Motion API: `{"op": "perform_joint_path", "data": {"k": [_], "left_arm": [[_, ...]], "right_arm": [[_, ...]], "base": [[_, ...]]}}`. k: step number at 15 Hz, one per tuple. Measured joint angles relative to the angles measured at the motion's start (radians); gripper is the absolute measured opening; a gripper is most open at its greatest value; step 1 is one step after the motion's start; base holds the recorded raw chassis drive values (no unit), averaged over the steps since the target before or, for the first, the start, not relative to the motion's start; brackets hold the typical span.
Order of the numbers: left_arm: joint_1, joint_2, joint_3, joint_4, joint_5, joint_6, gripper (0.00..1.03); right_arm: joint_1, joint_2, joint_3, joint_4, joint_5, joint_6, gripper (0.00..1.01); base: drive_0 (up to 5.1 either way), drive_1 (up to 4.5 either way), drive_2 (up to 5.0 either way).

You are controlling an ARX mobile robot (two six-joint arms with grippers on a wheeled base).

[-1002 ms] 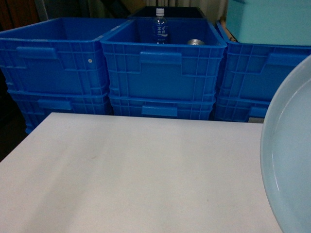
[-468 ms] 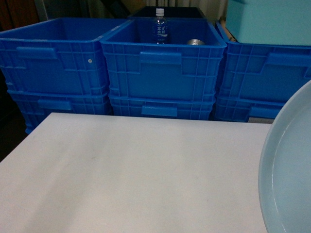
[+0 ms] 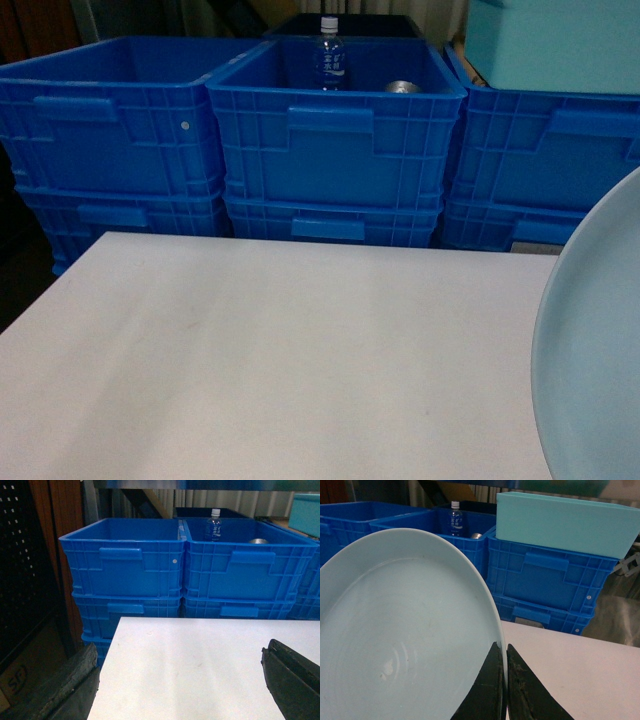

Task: Place blue tray on left shelf second layer neatly

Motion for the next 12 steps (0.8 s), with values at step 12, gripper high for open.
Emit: {"op": "perform_joint_path", "data": {"k": [12], "left_arm": [[0.0, 0.0, 0.0, 0.0, 0.0, 0.0, 0.98]], "right_arm": [[0.0, 0.0, 0.0, 0.0, 0.002, -0.003, 0.02]], "base": [[0.0, 0.0, 0.0]]}}
